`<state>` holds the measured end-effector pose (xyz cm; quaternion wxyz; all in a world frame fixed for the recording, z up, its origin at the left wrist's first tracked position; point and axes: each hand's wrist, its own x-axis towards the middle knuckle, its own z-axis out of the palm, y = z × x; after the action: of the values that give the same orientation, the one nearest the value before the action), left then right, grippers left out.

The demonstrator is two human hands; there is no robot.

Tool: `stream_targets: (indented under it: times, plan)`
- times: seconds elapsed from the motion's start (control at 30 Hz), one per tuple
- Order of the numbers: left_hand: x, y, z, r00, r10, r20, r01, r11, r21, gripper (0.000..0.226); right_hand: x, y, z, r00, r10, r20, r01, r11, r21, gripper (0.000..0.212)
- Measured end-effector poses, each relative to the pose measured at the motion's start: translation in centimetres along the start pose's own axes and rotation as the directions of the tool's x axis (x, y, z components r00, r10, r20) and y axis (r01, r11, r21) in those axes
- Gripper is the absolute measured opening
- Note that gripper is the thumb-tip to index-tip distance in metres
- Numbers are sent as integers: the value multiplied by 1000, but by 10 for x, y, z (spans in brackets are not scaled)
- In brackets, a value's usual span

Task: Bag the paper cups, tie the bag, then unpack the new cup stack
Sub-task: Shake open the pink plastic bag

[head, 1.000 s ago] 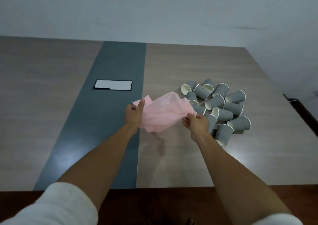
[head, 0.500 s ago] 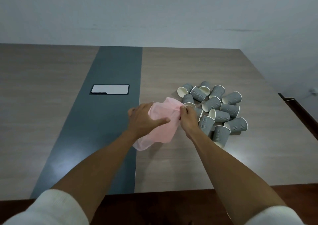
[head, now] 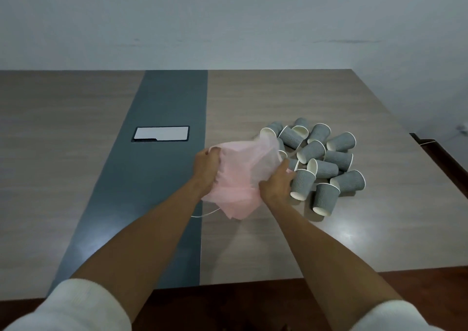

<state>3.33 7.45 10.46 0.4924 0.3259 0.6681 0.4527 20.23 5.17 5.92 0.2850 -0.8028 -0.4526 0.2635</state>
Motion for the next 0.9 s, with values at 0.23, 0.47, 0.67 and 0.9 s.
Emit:
stream_targets:
  times: [0.23, 0.47, 0.67, 0.9]
  plan:
    - [24, -3, -60, 910, -414, -5, 380, 840, -387, 20, 29, 38, -26, 938, 347, -14, -341, 928, 149, 36]
    - [30, -21, -83, 865, -476, 159, 491, 739, -462, 26, 70, 47, -48, 638, 558, 531, -743, 262, 616, 25]
    - [26, -18, -93, 904, -262, 337, 425, 618, -661, 44, 70, 56, -77, 589, 414, 694, -794, 133, 594, 23]
    - [27, -32, -83, 913, -164, 374, 402, 521, -753, 65, 69, 65, -82, 765, 69, 641, -641, -30, 767, 57]
